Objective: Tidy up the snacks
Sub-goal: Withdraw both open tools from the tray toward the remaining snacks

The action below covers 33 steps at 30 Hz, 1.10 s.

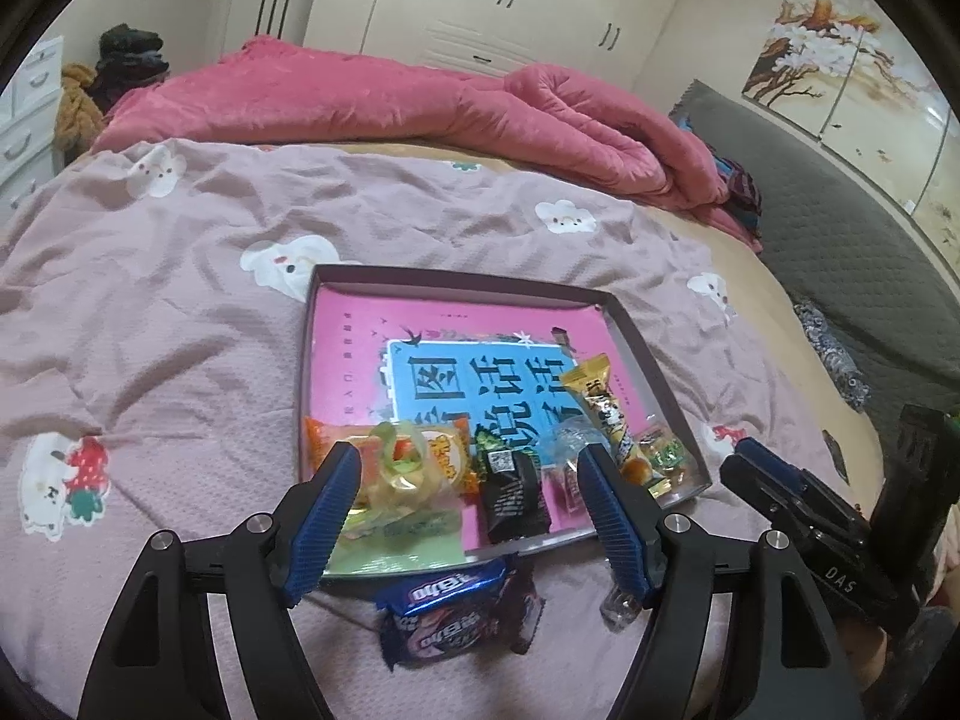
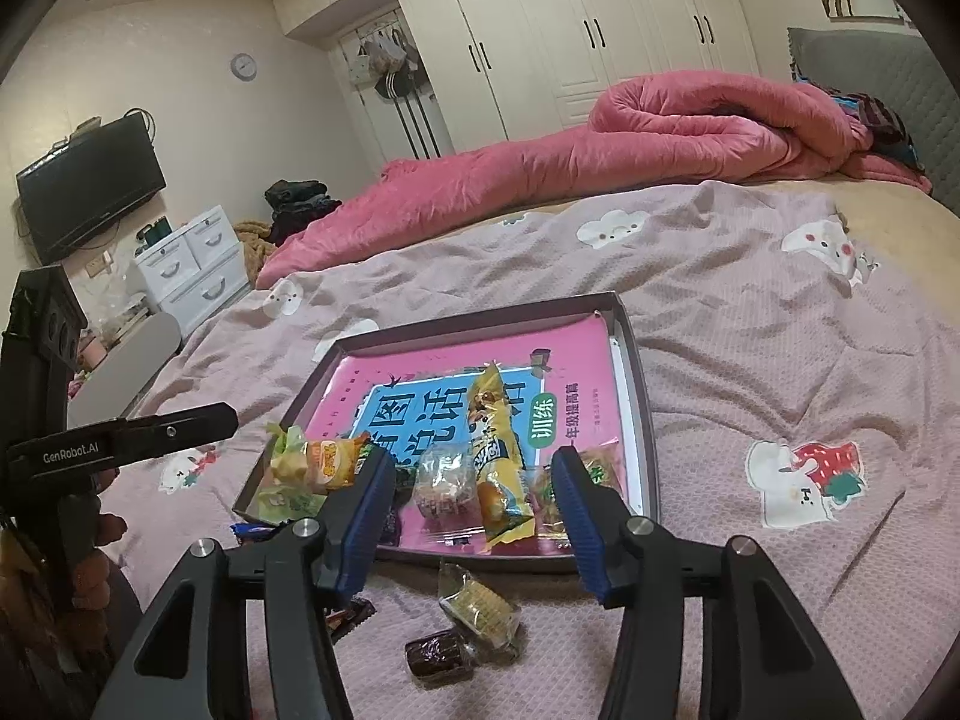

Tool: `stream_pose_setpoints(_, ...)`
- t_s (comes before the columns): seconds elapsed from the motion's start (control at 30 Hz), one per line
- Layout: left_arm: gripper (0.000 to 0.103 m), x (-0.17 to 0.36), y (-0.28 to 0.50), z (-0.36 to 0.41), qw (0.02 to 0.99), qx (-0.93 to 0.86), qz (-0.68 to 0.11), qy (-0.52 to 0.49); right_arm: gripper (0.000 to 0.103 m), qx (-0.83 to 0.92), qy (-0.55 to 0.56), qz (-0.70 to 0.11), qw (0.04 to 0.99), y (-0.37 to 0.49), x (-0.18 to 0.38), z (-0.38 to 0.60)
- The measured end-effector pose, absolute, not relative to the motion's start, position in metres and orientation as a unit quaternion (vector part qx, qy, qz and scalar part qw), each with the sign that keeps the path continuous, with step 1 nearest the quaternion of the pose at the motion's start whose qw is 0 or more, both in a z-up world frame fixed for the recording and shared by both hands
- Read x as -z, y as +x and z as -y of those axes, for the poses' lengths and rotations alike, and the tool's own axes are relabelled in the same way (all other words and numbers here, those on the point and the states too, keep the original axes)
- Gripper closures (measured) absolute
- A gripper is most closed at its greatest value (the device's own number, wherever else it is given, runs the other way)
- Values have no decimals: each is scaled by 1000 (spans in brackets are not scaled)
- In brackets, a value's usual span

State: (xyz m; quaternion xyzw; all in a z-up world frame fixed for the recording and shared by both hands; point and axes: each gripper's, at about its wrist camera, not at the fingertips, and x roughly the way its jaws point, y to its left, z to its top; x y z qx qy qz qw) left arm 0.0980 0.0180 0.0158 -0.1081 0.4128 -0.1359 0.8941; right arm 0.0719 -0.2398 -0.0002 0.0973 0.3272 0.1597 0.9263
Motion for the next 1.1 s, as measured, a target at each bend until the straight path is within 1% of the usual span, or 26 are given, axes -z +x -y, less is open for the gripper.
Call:
stream_pose_setpoints(0.33, 27, -21, 89, -28, 899, 120, -410, -97, 49, -165, 97, -326, 926, 62, -4, 237)
stream_pose_setpoints(0.57, 27, -11, 81, -35, 896, 101, -426, -78, 48, -173, 96, -343, 918, 52, -2, 231)
stream_pose_setpoints(0.93, 27, 9, 68, -48, 881, 88, -457, -78, 48, -193, 77, -360, 910, 38, 1, 215)
stream_pose_setpoints(1.1, 27, 12, 61, -40, 875, 107, -465, -77, 48, -194, 71, -372, 905, 34, 4, 209)
